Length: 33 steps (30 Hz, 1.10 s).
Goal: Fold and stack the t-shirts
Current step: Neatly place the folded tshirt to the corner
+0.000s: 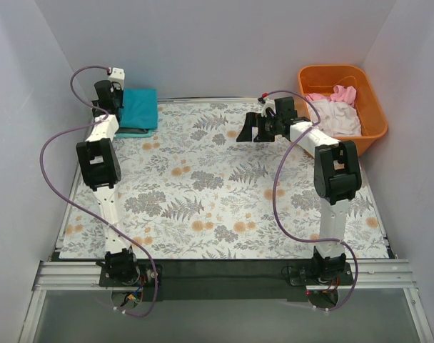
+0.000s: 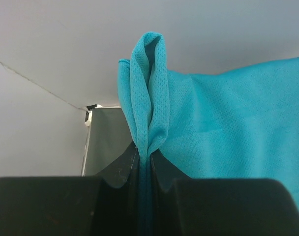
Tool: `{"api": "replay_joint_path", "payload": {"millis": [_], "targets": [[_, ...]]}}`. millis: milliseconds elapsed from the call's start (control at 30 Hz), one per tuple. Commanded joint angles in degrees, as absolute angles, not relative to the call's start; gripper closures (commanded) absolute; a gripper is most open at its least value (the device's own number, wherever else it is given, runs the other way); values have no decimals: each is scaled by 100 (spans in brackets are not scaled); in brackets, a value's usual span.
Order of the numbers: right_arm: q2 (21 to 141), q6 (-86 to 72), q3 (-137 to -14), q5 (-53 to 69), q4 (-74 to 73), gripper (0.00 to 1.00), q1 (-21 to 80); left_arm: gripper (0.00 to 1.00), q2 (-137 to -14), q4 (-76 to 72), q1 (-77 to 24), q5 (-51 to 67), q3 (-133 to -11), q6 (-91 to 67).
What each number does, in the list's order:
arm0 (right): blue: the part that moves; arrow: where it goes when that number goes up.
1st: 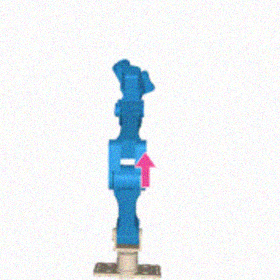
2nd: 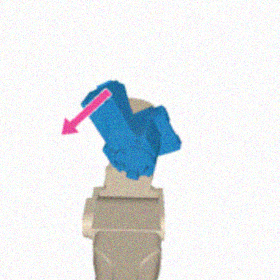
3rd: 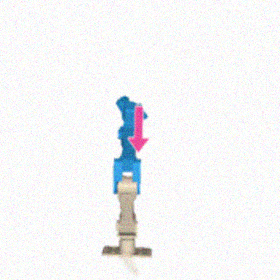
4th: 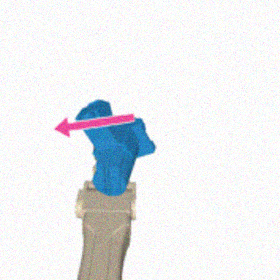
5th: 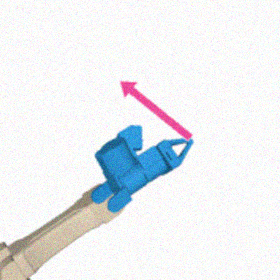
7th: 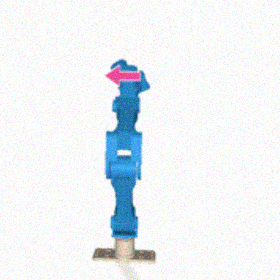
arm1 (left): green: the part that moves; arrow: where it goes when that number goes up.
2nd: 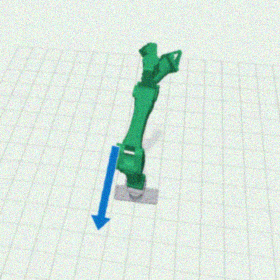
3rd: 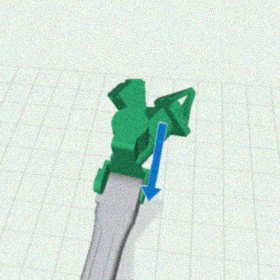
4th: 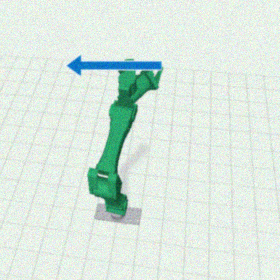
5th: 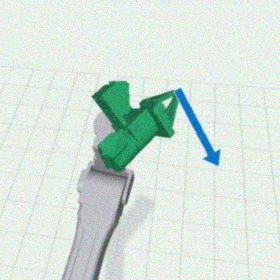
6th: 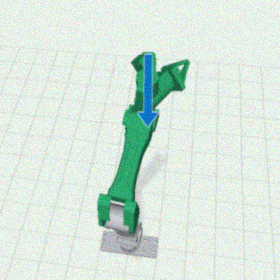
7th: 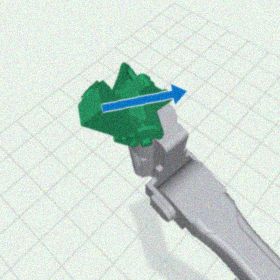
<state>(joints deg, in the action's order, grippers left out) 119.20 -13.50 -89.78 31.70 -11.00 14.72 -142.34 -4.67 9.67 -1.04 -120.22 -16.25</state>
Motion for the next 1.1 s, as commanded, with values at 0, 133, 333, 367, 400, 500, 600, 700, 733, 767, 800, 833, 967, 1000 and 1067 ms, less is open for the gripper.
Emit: {"api": "replay_joint_path", "payload": {"millis": [0,133,333,367,400,500,600,700,733,767,800,833,967,1000,1067], "targets": [[11953,-1301,-9176,3217,-1125,2,1521,100,-14080,-720,1107,-105,-12235,-1450],[11979,-1266,-9184,3199,-1142,2,1547,100,-14168,-721,1195,-105,-12287,-1433],[12032,-1230,-9229,3164,-1178,2,1608,100,-14229,-747,1248,-44,-12322,-1371],[12041,-1239,-9229,3164,-1178,2,1617,100,-14256,-747,1248,-44,-12296,-1345],[12050,-1222,-9246,3164,-1186,2,1626,100,-14282,-782,1248,-61,-12296,-1301],[12076,-1204,-9255,3164,-1195,2,1635,98,-14370,-791,1257,-26,-12305,-1275],[12085,-1195,-9264,3164,-1213,2,1635,92,-14519,-809,1257,-87,-12401,-1187],[12094,-1187,-9281,3155,-1213,2,1643,86,-14625,-809,1266,-149,-12541,-1108],[12094,-1187,-9281,3164,-1230,2,1635,82,-14660,-826,1283,-149,-12585,-1090],[12094,-1178,-9281,3155,-1230,2,1652,81,-14686,-826,1292,-149,-12612,-1090],[12094,-1178,-9281,3164,-1230,2,1652,79,-14713,-835,1292,-149,-12725,-1090],[12085,-1186,-9281,3173,-1239,2,1661,75,-14739,-826,1292,-149,-12796,-1099],[12032,-1169,-9290,3181,-1239,2,1670,63,-14713,-817,1344,-237,-13078,-1072],[11997,-1160,-9290,3173,-1248,2,1679,61,-14669,-800,1362,-255,-13122,-1090],[11971,-1151,-9281,3190,-1248,2,1670,49,-14477,-800,1441,-246,-13166,-1160]]}}
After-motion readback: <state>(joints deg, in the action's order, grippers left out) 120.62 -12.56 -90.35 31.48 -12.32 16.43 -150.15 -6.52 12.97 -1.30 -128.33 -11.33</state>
